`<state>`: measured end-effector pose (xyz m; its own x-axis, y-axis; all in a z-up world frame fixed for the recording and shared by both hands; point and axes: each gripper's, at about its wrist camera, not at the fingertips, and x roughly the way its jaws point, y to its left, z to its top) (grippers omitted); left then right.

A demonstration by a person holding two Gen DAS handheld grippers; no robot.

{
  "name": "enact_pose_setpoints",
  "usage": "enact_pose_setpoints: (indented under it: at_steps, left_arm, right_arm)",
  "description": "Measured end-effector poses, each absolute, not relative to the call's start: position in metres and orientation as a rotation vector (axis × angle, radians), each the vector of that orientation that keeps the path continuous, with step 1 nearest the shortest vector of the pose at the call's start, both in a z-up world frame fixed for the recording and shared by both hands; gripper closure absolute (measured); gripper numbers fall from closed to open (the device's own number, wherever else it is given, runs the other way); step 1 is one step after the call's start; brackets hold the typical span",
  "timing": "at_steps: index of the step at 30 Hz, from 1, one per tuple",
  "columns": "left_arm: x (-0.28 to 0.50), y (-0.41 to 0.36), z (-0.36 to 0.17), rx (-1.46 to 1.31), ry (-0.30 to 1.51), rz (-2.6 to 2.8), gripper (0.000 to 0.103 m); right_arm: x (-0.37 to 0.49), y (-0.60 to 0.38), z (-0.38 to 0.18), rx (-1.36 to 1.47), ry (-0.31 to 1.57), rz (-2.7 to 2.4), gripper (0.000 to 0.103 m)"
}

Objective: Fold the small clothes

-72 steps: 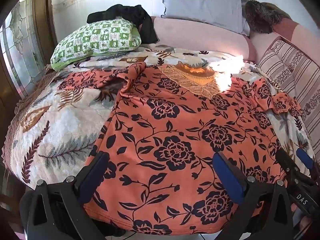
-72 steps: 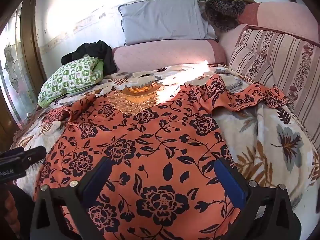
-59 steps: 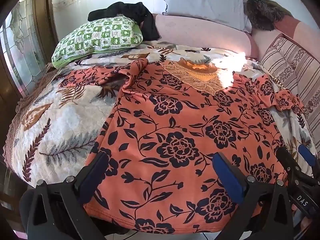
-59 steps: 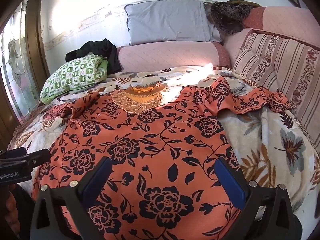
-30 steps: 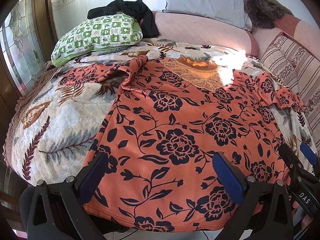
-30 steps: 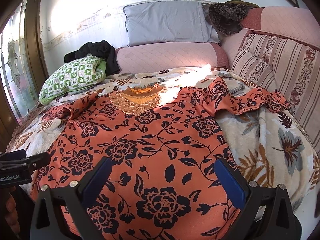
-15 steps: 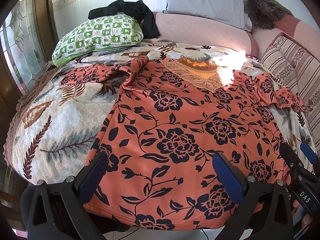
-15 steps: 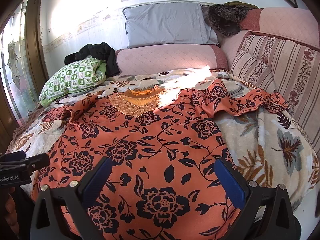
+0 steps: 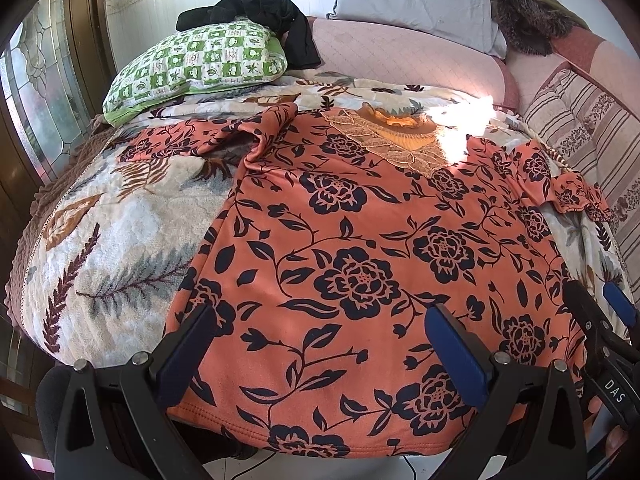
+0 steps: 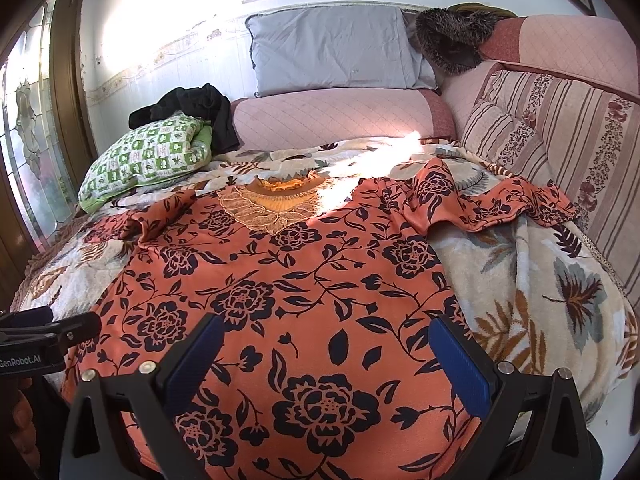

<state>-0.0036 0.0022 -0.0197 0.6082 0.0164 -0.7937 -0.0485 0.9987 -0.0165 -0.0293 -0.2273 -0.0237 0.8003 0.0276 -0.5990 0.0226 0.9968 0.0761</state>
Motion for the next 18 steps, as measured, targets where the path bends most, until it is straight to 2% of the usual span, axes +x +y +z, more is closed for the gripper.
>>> enact_pose_setpoints:
  at_steps: [18]
  left_arm:
    - [0.0000,0.0040,-0.0288,-0.045,0.934,0.034,0.000]
  right_arm:
    - [-0.0269,-0.2253,-0.0290,0.079,0.660,0.007,0.000]
